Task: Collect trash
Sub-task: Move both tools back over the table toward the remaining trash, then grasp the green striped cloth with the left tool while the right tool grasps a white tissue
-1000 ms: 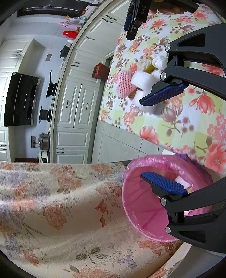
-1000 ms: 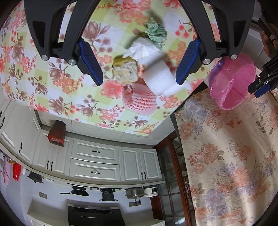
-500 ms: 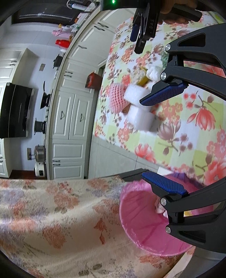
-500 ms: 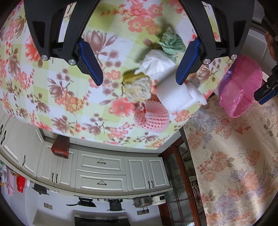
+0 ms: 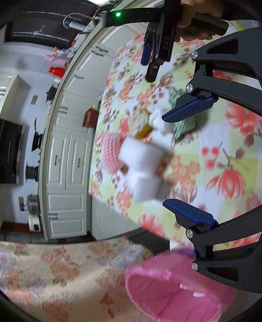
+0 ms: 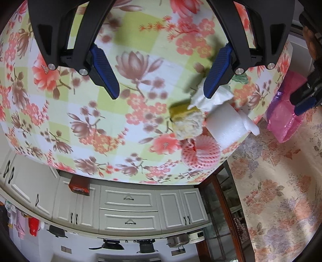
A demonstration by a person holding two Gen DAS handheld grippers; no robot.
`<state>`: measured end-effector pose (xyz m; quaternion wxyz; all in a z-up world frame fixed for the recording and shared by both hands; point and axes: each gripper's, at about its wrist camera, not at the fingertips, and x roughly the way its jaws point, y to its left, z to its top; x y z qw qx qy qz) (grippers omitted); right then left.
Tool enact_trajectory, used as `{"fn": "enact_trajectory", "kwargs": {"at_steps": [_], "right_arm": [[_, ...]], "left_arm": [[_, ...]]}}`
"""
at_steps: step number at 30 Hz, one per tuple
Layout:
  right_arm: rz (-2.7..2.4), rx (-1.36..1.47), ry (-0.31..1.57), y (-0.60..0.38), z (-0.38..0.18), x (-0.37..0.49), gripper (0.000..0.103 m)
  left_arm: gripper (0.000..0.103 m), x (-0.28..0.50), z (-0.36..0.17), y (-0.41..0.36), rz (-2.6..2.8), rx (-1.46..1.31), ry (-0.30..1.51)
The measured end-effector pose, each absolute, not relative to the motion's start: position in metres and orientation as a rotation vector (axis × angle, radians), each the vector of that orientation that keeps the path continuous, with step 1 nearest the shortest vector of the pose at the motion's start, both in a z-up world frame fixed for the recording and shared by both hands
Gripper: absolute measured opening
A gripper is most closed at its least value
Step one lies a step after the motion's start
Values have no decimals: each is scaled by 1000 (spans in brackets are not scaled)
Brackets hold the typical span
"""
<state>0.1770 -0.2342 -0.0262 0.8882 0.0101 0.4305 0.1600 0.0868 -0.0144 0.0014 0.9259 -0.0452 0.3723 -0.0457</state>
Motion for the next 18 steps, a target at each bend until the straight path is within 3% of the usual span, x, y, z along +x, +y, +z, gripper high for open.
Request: {"fn": "enact_trajectory", "kwargs": {"at_steps": [18], "right_arm": [[315, 47, 897, -261, -28, 181, 83]], "left_arm": [[72, 116, -58, -69, -272, -112, 905]]}}
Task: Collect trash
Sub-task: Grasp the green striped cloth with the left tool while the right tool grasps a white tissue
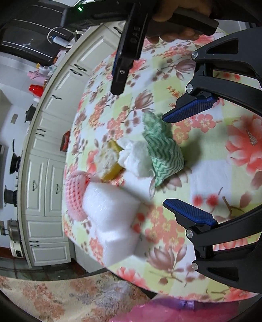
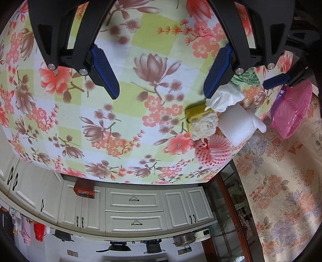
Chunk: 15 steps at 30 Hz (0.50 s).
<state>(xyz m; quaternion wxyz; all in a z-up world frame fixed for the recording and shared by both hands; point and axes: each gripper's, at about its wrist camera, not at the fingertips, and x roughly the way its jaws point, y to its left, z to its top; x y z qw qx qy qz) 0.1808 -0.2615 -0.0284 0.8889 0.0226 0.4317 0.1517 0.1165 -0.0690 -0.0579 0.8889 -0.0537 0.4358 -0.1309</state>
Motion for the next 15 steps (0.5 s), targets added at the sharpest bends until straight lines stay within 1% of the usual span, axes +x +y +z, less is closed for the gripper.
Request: {"fn": "enact_trajectory", "kwargs": {"at_steps": [1, 5, 9, 11, 15], "right_arm": [[317, 47, 898, -262, -29, 181, 83], [323, 42, 904, -260, -30, 182, 83], [327, 40, 907, -257, -32, 183, 83], [328, 40, 908, -256, -32, 183, 83], [336, 33, 910, -250, -32, 184, 83]], "left_arm": [[71, 119, -62, -70, -272, -113, 912], [57, 128, -71, -70, -280, -121, 931], [50, 132, -74, -69, -308, -137, 931], [42, 133, -74, -68, -323, -145, 931], [35, 133, -75, -67, -340, -147, 932]]}}
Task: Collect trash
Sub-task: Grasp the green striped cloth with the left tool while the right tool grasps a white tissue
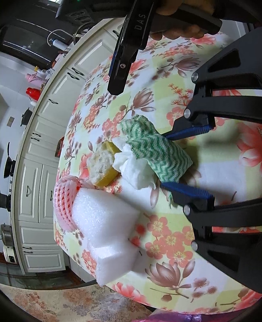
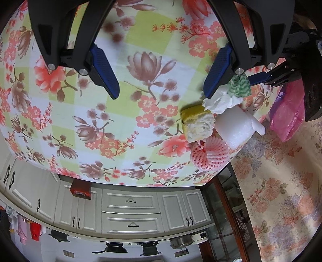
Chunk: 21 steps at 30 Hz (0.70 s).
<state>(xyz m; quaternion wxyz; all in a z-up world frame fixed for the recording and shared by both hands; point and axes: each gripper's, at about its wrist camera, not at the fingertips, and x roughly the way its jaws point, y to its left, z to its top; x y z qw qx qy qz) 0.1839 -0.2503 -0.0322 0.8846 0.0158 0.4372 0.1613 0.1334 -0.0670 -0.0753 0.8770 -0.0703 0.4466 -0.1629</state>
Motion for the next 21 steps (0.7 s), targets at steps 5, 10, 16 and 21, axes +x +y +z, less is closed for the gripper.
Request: {"fn": "enact_trajectory", "kwargs": {"at_steps": [5, 10, 16, 21], "right_arm": [[341, 27, 910, -246, -31, 184, 83], [349, 19, 912, -239, -31, 183, 83], [364, 11, 914, -228, -31, 182, 83], [384, 1, 919, -215, -32, 181, 83]], "left_arm": [[34, 125, -71, -61, -349, -151, 927], [34, 114, -64, -50, -340, -148, 917], [34, 105, -54, -27, -283, -157, 896], [34, 101, -43, -5, -222, -166, 868]]}}
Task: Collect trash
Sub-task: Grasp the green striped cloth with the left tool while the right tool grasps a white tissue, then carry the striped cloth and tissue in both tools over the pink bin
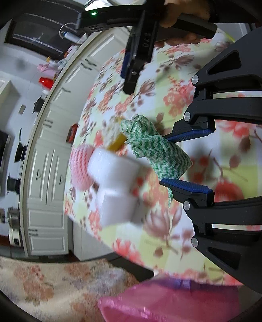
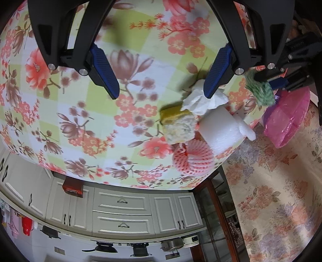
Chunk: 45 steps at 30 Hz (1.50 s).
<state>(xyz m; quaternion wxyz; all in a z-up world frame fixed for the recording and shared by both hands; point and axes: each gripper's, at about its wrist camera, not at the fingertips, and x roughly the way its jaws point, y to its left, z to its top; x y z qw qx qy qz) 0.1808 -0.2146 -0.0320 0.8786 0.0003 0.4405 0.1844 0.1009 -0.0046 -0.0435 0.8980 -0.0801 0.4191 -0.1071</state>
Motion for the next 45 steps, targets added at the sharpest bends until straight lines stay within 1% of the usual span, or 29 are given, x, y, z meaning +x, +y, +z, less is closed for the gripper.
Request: {"fn": "enact_trajectory", "kwargs": {"at_steps": [22, 23, 25, 26, 27, 29, 32, 36, 45], "right_arm": [[445, -84, 986, -134, -57, 191, 82], [442, -88, 992, -133, -59, 192, 81], [436, -90, 1001, -131, -63, 193, 72], [434, -89, 1005, -131, -64, 194, 66], [432, -89, 1010, -130, -66, 194, 57], [431, -93, 1016, -130, -68, 195, 46], [434, -99, 1009, -129, -67, 193, 38], [436, -97, 1000, -131, -63, 190, 33], [444, -91, 945, -136, -34, 179, 32]], "left_arm": [[34, 73, 20, 81, -52, -219, 684], [34, 72, 21, 86, -45, -223, 679], [34, 68, 24, 95, -27, -231, 667], [34, 67, 25, 98, -20, -234, 663], [34, 66, 26, 102, -12, -237, 658], [34, 63, 29, 108, -1, -242, 650], [34, 61, 30, 114, 12, -248, 641], [34, 59, 32, 121, 28, -253, 633], [34, 46, 39, 141, 85, -261, 598]]}}
